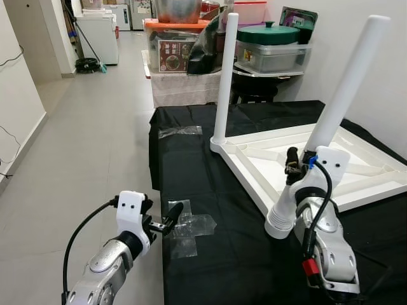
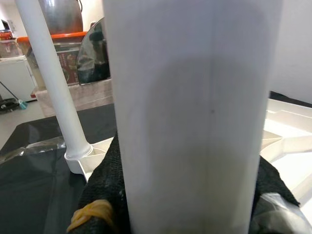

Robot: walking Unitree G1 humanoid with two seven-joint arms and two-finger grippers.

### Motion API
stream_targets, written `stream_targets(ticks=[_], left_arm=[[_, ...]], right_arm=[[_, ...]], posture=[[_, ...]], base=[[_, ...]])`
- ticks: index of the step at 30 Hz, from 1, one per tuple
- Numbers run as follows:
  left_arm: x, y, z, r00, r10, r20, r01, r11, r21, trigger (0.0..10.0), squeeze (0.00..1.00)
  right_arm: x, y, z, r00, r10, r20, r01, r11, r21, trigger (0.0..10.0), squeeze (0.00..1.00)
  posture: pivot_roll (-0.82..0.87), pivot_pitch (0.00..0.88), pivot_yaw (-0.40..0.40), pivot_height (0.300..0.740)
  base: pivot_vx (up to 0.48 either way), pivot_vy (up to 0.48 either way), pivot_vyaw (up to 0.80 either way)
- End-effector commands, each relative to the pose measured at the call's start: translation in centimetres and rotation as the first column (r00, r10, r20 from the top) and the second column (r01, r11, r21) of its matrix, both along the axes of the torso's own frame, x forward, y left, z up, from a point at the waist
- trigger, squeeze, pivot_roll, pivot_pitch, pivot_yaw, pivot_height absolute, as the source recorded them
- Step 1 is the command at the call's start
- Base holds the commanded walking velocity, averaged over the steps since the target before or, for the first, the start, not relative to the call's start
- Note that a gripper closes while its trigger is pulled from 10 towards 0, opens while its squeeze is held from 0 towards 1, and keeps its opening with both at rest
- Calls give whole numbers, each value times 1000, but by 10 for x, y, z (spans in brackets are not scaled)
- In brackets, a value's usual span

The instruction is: Building children table

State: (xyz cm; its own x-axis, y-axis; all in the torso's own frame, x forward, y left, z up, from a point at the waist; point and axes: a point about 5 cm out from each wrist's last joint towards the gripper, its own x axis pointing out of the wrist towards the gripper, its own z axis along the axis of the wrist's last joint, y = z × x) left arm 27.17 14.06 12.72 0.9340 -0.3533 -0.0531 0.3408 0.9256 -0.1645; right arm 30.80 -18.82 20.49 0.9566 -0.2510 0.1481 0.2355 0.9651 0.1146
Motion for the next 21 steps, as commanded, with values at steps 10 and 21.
stream_targets(ticks=[10,21], left_arm=[[1,1,-5,1000,5,-12,-5,1000,17,10000,0],[2,1,-5,1000,4,-11,-4,1000,17,10000,0]], right_arm=[[1,7,2,999,41,5,-41,999,8,10000,200],[-1,9,10,998,36,43,-34,999,-29,10000,0]], posture=[[44,0,-29,740],[43,0,-29,740]], base=[[0,0,0],[0,0,0]])
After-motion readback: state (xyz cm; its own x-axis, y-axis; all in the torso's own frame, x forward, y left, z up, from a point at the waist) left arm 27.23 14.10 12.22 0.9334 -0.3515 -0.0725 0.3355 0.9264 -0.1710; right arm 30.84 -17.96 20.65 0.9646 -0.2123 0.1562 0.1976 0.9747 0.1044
